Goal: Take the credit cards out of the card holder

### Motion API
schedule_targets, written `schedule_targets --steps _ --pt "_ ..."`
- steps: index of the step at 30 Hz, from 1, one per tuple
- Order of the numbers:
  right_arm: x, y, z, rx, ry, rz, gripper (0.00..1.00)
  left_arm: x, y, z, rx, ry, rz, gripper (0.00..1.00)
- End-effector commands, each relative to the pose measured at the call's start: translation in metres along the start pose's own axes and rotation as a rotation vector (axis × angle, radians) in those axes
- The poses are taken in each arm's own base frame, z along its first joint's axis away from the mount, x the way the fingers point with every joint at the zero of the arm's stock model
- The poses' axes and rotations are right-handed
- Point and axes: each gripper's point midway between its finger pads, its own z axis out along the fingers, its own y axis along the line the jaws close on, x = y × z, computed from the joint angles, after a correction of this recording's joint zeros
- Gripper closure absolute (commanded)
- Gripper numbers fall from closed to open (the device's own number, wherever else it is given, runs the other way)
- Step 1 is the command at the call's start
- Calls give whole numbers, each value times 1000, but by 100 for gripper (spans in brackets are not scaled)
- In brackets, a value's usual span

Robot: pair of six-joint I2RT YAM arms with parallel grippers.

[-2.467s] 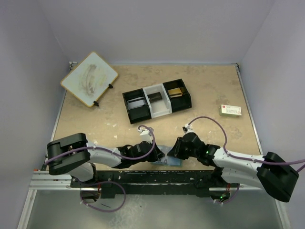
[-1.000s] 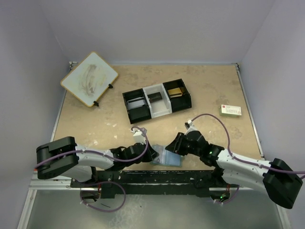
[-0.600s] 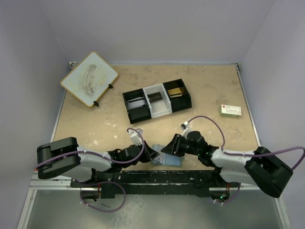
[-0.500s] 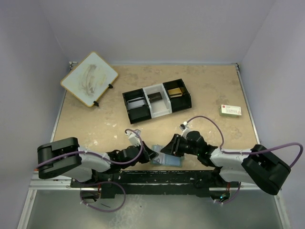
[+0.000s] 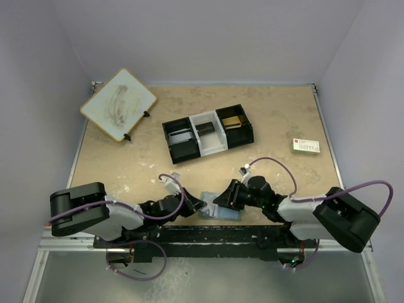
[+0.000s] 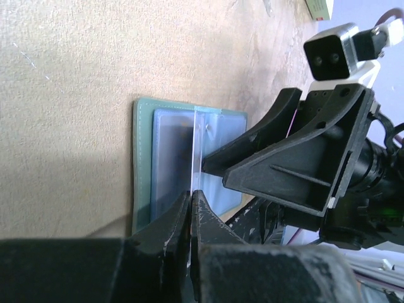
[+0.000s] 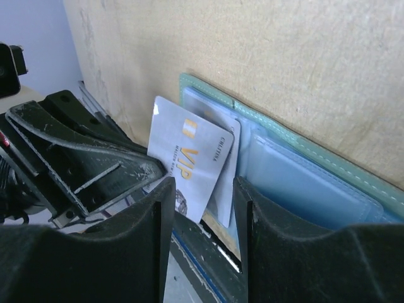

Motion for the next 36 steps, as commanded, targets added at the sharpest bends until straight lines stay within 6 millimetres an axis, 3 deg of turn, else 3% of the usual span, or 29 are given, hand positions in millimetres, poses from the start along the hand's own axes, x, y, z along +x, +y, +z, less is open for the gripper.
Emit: schedule_targets --steps 1,16,36 --pt "0 6 -2 -40 -13 48 55 -13 -15 1 50 -59 -85 100" --pt "7 16 3 -128 34 112 59 -12 -17 4 60 -65 -147 100" --pt "-3 22 1 -138 -21 135 80 11 -15 9 72 -8 -163 100"
